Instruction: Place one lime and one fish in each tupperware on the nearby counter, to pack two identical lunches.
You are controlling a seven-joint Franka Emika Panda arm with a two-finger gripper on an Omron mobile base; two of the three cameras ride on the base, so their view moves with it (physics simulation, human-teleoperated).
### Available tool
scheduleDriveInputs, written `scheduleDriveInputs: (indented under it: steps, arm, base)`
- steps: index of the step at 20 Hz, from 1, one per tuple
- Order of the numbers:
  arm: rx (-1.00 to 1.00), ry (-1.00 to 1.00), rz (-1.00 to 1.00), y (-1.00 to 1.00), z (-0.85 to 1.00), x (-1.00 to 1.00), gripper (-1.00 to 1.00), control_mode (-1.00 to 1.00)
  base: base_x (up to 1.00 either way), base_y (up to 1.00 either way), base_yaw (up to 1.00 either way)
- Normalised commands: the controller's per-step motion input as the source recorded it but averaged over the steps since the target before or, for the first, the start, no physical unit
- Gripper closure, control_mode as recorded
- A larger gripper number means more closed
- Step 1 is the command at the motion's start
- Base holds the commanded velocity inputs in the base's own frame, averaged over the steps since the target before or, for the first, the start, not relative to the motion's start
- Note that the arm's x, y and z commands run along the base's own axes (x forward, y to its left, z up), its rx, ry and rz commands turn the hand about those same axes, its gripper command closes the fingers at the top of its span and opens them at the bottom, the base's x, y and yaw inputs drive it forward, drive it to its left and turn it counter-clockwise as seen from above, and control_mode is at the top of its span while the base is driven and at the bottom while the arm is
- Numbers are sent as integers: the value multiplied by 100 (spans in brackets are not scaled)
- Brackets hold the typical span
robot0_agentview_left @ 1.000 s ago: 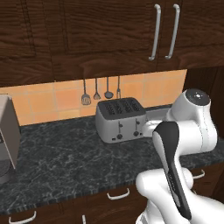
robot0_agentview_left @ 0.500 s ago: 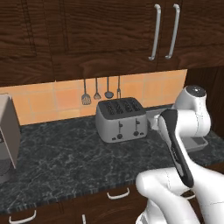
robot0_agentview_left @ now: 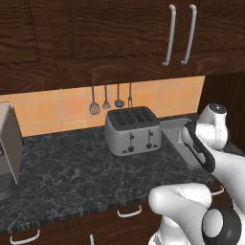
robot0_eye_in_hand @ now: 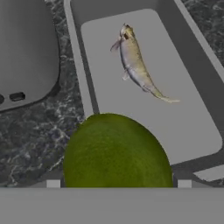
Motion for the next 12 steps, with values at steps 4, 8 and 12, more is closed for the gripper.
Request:
scheduleDriveInputs:
  steps: [4,8,12]
  arm:
    - [0,18,-6,-78,-41,97,100,-100]
    - [0,8,0,-59,-56,64,100,-100]
    - [0,3,1,-4,-40,6,-100,-100]
  base:
    - [0,0,0]
    - [0,0,0]
    - [0,0,0]
